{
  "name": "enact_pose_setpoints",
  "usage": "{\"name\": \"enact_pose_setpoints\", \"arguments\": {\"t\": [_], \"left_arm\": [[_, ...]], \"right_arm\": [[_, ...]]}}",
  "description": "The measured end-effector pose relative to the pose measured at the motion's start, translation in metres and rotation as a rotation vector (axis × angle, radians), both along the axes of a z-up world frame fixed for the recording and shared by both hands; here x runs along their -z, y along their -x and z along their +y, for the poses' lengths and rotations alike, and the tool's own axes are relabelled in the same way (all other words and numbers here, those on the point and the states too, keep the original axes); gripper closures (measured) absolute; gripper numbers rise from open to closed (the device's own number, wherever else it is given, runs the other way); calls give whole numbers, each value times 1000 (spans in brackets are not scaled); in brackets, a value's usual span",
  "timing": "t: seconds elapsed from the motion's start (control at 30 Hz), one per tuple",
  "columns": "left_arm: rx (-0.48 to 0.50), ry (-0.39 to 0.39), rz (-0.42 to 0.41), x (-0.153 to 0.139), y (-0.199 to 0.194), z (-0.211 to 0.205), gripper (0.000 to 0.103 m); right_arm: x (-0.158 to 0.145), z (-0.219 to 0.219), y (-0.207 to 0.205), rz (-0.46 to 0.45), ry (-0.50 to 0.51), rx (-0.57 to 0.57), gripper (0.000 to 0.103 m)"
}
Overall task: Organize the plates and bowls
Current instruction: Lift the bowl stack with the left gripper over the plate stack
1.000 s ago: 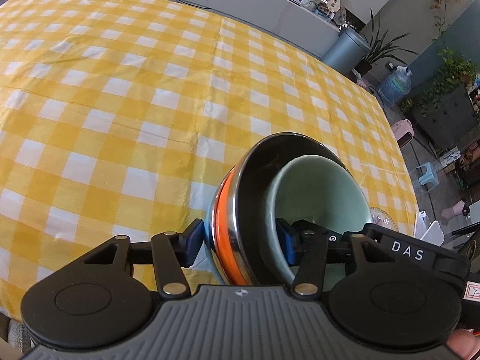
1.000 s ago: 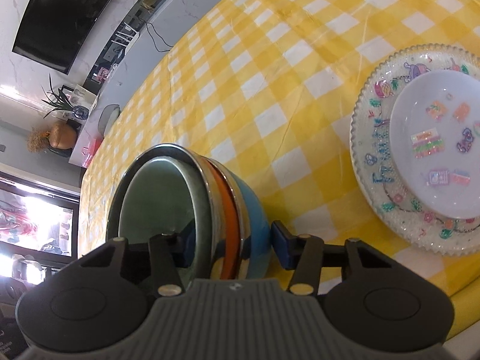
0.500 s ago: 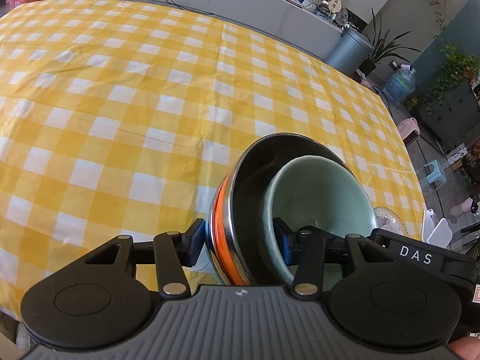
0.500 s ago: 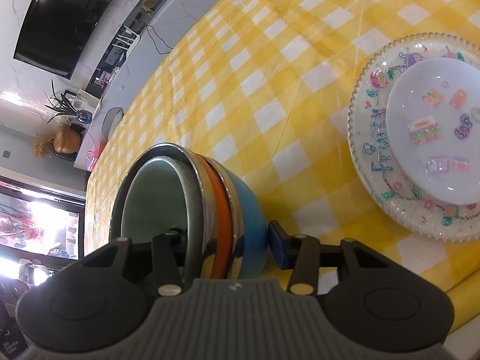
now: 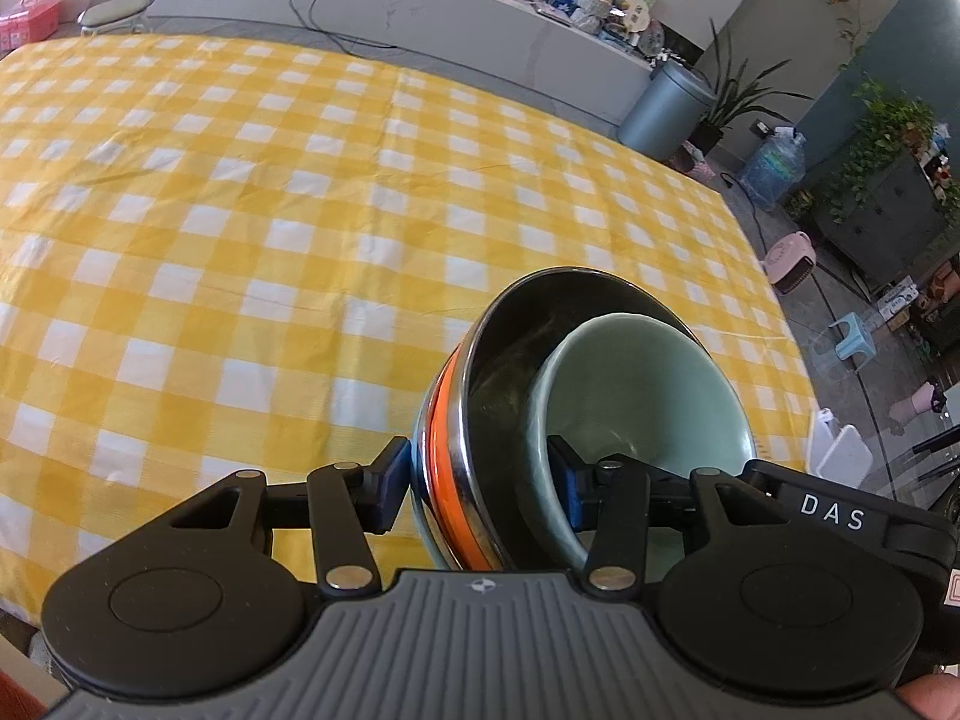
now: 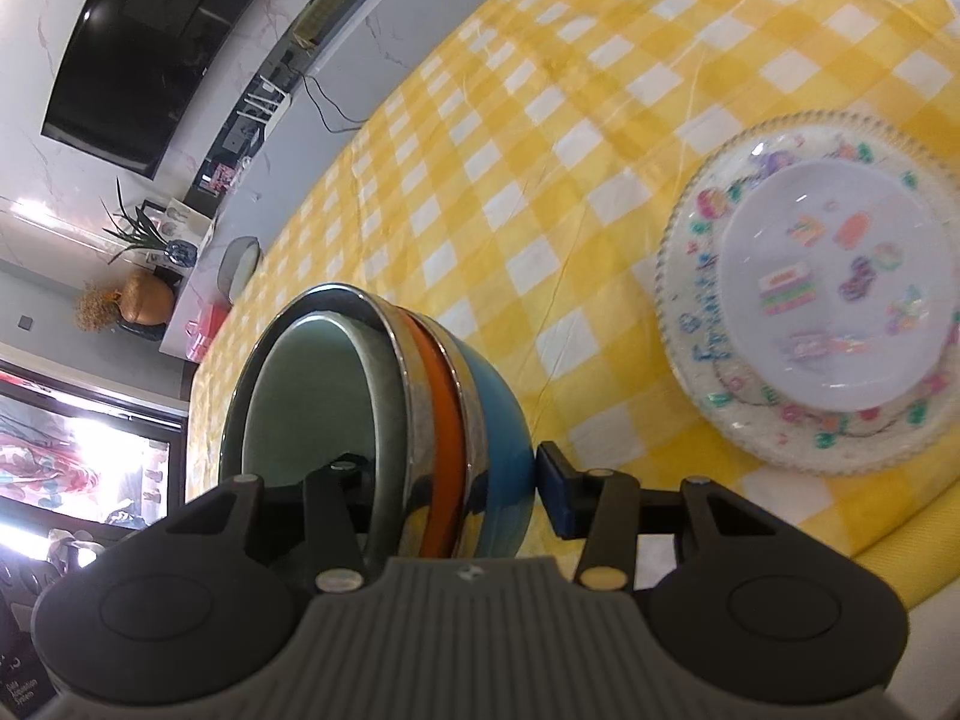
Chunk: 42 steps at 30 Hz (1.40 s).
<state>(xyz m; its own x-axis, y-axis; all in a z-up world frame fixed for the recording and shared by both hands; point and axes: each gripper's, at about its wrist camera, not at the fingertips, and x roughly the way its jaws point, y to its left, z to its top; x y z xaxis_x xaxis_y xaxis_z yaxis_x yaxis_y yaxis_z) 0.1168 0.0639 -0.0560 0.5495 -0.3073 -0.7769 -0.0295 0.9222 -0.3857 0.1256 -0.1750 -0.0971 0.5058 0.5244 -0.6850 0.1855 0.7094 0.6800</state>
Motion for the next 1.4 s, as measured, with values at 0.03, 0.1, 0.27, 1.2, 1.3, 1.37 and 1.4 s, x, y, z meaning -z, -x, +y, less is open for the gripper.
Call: {"name": "enact_pose_setpoints", "arguments": {"t": [0.03, 0.1, 0.27, 1.2, 1.3, 1.37, 1.4], "left_arm": [[6, -1, -5, -3, 1, -4, 49], [22, -4, -16, -10, 3, -15, 49], [65, 4, -39, -22, 4, -43, 50], [185, 51, 49, 5, -33, -153, 51], [181, 58, 56, 10, -37, -152, 51], [180, 62, 55, 11, -38, -151, 50], [177, 61, 55, 11, -39, -151, 51]], "right_arm": [[-2, -4, 2, -4, -2, 6, 57], [-7, -13, 5, -12, -10, 20, 57], [-18, -39, 15, -30, -14, 59, 57], [3, -146, 16, -9, 28, 157, 57], [9, -146, 13, 5, 29, 156, 57], [10, -146, 11, 5, 38, 158, 57], [10, -146, 10, 5, 40, 158, 57]]}}
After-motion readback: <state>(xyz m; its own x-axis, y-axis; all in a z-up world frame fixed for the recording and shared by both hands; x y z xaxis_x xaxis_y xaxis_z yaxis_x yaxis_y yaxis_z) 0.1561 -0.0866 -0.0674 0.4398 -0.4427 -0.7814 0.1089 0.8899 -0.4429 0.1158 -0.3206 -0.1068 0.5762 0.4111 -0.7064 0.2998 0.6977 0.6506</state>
